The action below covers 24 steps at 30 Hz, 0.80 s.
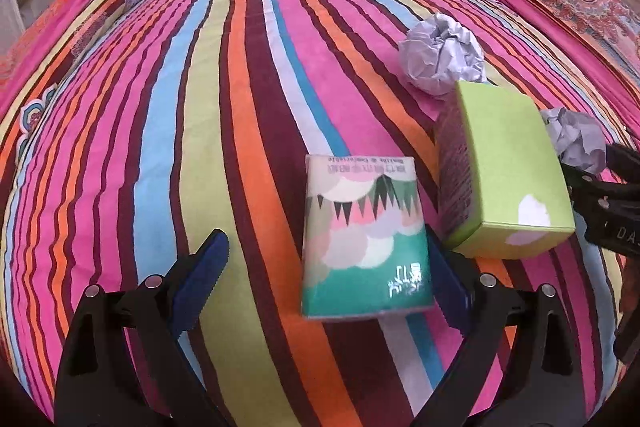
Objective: Collect trash
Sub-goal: 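Grasp the green tissue pack with left tool while right tool grasps crumpled paper, then carry tissue pack and paper ball over the wastebasket with both tools and release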
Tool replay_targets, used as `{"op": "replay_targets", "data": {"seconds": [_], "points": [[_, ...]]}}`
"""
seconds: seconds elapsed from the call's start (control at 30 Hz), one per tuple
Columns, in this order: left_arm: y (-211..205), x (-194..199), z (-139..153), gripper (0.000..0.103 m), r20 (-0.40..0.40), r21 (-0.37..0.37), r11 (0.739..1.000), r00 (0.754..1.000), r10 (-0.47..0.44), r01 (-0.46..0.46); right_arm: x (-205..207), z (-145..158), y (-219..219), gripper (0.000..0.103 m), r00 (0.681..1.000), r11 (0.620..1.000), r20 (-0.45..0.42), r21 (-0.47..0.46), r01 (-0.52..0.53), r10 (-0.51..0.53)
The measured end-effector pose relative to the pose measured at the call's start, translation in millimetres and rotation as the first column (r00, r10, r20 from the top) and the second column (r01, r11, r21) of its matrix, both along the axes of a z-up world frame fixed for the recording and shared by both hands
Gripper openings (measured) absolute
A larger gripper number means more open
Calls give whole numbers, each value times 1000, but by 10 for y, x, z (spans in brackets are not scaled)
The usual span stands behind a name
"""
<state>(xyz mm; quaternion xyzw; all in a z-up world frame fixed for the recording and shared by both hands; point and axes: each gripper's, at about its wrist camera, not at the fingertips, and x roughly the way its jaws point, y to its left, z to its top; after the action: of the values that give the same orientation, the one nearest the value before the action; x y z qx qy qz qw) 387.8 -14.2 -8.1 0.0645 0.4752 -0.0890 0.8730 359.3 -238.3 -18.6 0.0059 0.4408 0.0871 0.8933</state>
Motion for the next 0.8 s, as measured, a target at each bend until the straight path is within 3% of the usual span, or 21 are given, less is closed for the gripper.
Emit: {"op": "replay_targets", "data": {"seconds": [0.03, 0.07, 0.13, 0.2, 0.47, 0.8], "points": [[-3, 6, -9, 87, -6, -3, 1000, 1000, 1, -1, -11, -7, -9, 58, 1000, 1000, -5, 9, 1, -1], [-8, -4, -3, 84, -2, -5, 1000, 1000, -2, 2, -27, -12, -15, 57, 1000, 1000, -11, 12, 3, -2], [-14, -43, 23, 63, 13, -5, 1000, 1000, -5, 5, -56, -26, -27, 54, 1000, 1000, -13, 15, 3, -3], [-4, -63, 50, 50, 15, -12, 1000, 1000, 3, -3, -101, -25, -35, 53, 1000, 1000, -13, 19, 19, -19], [130, -313, 162, 50, 19, -61, 998, 999, 37, -36, -427, 32, -174, 52, 994, 991, -25, 71, 111, -109], [246, -994, 319, 50, 22, -111, 992, 998, 58, -55, -896, 126, -358, 52, 978, 965, -45, 163, 208, -203]]}}
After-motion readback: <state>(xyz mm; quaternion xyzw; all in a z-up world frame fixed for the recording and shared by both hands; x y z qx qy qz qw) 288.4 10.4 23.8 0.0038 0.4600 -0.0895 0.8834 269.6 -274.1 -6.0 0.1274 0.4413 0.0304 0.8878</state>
